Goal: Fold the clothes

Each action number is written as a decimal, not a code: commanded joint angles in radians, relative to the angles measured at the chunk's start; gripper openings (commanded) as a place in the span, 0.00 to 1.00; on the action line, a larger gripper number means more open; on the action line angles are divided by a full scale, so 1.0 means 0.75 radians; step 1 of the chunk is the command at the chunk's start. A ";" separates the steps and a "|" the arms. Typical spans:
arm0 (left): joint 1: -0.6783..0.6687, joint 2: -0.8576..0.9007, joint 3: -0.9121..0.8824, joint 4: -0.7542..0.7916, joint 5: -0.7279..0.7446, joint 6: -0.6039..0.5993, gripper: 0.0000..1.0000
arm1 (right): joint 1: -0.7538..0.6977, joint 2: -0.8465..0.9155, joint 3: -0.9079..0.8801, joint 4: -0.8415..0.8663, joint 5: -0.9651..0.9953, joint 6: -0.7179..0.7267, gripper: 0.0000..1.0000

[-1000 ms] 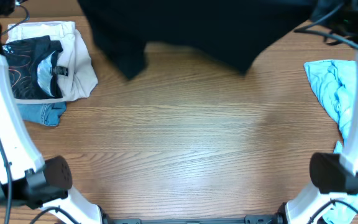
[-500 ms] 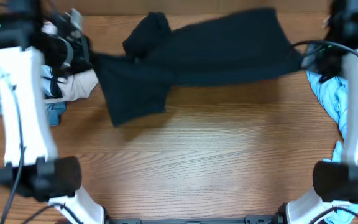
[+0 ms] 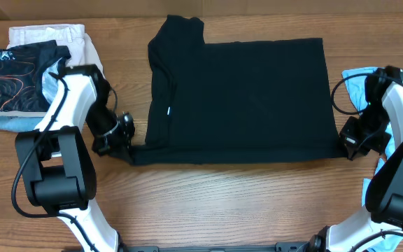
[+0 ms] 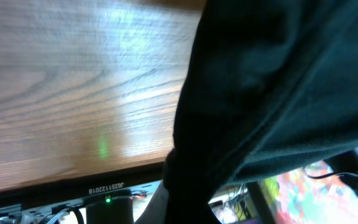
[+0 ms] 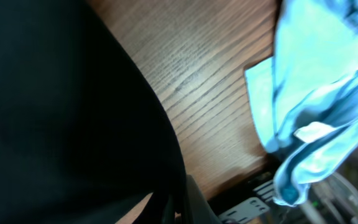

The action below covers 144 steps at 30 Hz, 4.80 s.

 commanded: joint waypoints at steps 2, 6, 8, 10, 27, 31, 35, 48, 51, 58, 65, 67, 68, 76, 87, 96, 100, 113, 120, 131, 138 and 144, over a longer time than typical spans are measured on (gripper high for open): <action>0.005 -0.024 -0.106 0.036 -0.100 0.006 0.04 | -0.020 -0.044 -0.043 0.033 0.006 0.021 0.04; 0.005 -0.027 -0.115 0.034 -0.100 0.006 0.04 | -0.017 -0.044 -0.043 0.037 0.002 0.021 0.04; 0.005 -0.035 -0.115 0.035 -0.100 0.006 0.04 | -0.017 -0.043 -0.043 0.044 0.002 0.021 0.04; 0.005 -0.045 -0.115 0.035 -0.101 0.006 0.04 | -0.017 -0.043 -0.043 0.046 0.002 0.021 0.04; 0.028 -0.135 -0.115 0.020 -0.225 -0.107 0.04 | -0.017 -0.044 -0.043 0.041 -0.023 0.012 0.04; 0.055 -0.151 -0.115 0.017 -0.285 -0.161 0.18 | -0.017 -0.044 -0.043 0.038 -0.034 0.011 0.04; 0.055 -0.153 -0.113 0.001 -0.285 -0.162 0.25 | -0.017 -0.044 -0.043 0.042 -0.042 0.011 0.08; -0.131 -0.191 0.270 0.193 -0.169 -0.209 0.25 | -0.016 -0.044 -0.043 0.056 -0.074 0.011 0.42; -0.237 -0.190 0.285 0.338 -0.170 -0.209 0.31 | -0.016 -0.044 -0.043 0.061 -0.078 0.011 0.42; -0.416 -0.120 0.284 0.517 -0.184 -0.236 0.37 | -0.016 -0.043 -0.043 0.070 -0.079 0.011 0.42; -0.474 -0.018 0.284 0.604 -0.184 -0.235 0.38 | -0.016 -0.044 -0.043 0.078 -0.095 0.001 0.42; -0.475 0.023 0.284 0.614 -0.185 -0.235 0.38 | -0.016 -0.044 -0.043 0.078 -0.095 0.001 0.43; -0.475 0.043 0.284 0.621 -0.185 -0.235 0.38 | -0.016 -0.044 -0.043 0.077 -0.095 0.001 0.42; -0.472 0.159 0.284 0.683 -0.374 -0.235 0.41 | -0.016 -0.044 -0.043 0.076 -0.095 0.001 0.43; -0.472 0.271 0.284 0.706 -0.430 -0.235 0.33 | -0.016 -0.044 -0.043 0.075 -0.099 -0.010 0.43; -0.462 0.273 0.305 0.570 -0.677 -0.316 0.05 | -0.016 -0.044 -0.043 0.077 -0.103 -0.014 0.43; -0.443 0.256 0.334 0.488 -0.811 -0.396 0.04 | -0.016 -0.044 -0.043 0.081 -0.103 -0.014 0.43; -0.299 0.220 0.343 0.441 -0.866 -0.505 0.08 | -0.016 -0.043 -0.043 0.082 -0.102 -0.019 0.43; -0.179 0.201 0.371 0.373 -0.844 -0.546 0.10 | -0.016 -0.043 -0.043 0.082 -0.102 -0.019 0.43; -0.178 -0.059 0.455 0.290 -0.542 -0.523 0.30 | -0.016 -0.043 -0.043 0.085 -0.103 -0.019 0.43; -0.209 -0.073 0.404 0.036 -0.428 -0.508 0.32 | -0.016 -0.043 -0.043 0.085 -0.103 -0.019 0.44; -0.270 -0.102 0.282 -0.013 -0.420 -0.504 0.31 | -0.016 -0.043 -0.043 0.081 -0.103 -0.020 0.44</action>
